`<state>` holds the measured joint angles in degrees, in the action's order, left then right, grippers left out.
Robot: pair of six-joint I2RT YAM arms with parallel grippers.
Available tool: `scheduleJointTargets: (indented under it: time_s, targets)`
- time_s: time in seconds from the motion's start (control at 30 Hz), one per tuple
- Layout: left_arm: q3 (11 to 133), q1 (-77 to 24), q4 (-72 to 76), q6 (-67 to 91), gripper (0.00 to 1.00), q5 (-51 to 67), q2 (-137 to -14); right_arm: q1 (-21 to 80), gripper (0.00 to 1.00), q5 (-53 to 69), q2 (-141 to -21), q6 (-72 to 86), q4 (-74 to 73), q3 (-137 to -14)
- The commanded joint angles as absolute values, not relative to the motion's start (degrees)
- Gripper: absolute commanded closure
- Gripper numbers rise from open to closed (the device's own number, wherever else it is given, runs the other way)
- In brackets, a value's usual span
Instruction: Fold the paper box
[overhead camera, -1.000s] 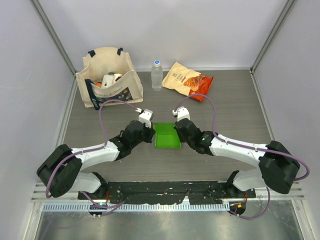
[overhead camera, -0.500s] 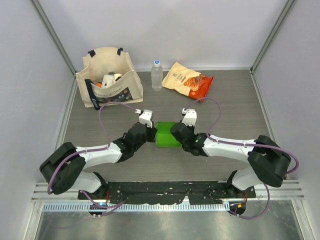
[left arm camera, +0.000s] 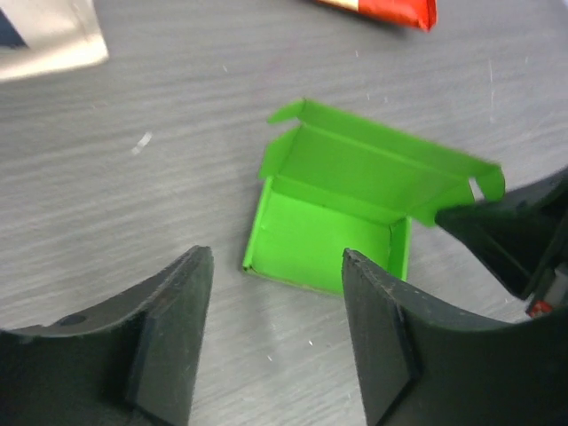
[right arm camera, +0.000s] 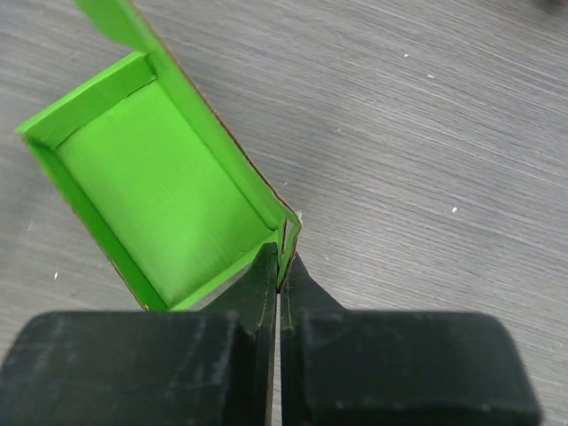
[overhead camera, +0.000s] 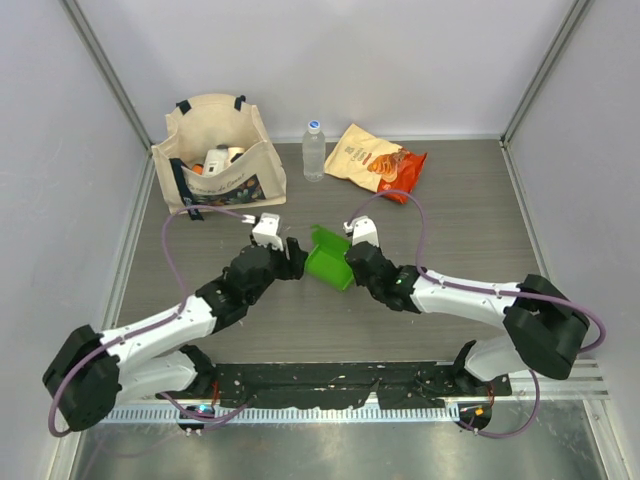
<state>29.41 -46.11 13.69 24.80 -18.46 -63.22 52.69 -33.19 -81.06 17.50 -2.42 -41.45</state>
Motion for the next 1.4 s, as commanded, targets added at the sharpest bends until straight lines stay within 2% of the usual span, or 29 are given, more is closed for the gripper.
scheduleJointTargets:
  time_s: [0.0, 0.13, 0.27, 0.43, 0.53, 0.7, 0.8, 0.87, 0.97, 1.23, 1.37]
  targets:
    - [27.9, -41.5, 12.9, 22.8, 0.33, -17.8, -58.5, 51.9, 0.99, -23.1, -76.3, 7.8, -0.3, -39.6]
    - [31.2, -34.3, 15.5, 23.2, 0.28, 1.1, -61.2, 50.5, 0.99, -15.7, -73.4, 5.7, 0.9, -38.8]
    - [40.1, -31.1, 8.6, 22.5, 0.28, 10.6, -69.1, 48.4, 0.99, -8.1, -73.5, 6.1, -3.4, -40.6]
    - [43.2, -30.1, 5.2, 16.9, 0.36, 19.4, -73.0, 47.0, 0.99, -5.9, -73.1, 7.3, -4.3, -40.3]
    - [41.5, -30.1, 4.6, 16.2, 0.39, 19.3, -71.1, 46.5, 0.99, -5.9, -72.9, 7.6, -4.3, -40.1]
    - [34.4, -30.1, 10.7, 19.4, 0.37, 15.8, -63.9, 45.9, 0.99, -5.8, -73.1, 7.6, -4.3, -40.3]
    - [34.1, -30.2, 9.7, 18.1, 0.37, 15.0, -65.0, 45.6, 0.99, -5.7, -73.2, 7.0, -4.3, -40.6]
    - [36.6, -30.4, 6.2, 18.6, 0.43, 14.2, -68.0, 45.6, 0.99, -5.6, -73.2, 6.7, -4.7, -40.9]
    - [36.5, -31.1, 9.0, 20.2, 0.48, 14.2, -69.9, 45.4, 0.99, -6.1, -73.0, 6.2, -4.8, -40.9]
    - [36.8, -32.7, 12.0, 19.2, 0.55, 12.9, -73.1, 45.1, 0.99, -5.0, -73.2, 6.2, -4.7, -41.5]
    - [37.4, -33.3, 12.2, 18.2, 0.66, 12.5, -74.3, 45.1, 0.99, -5.4, -74.0, 5.9, -4.7, -42.0]
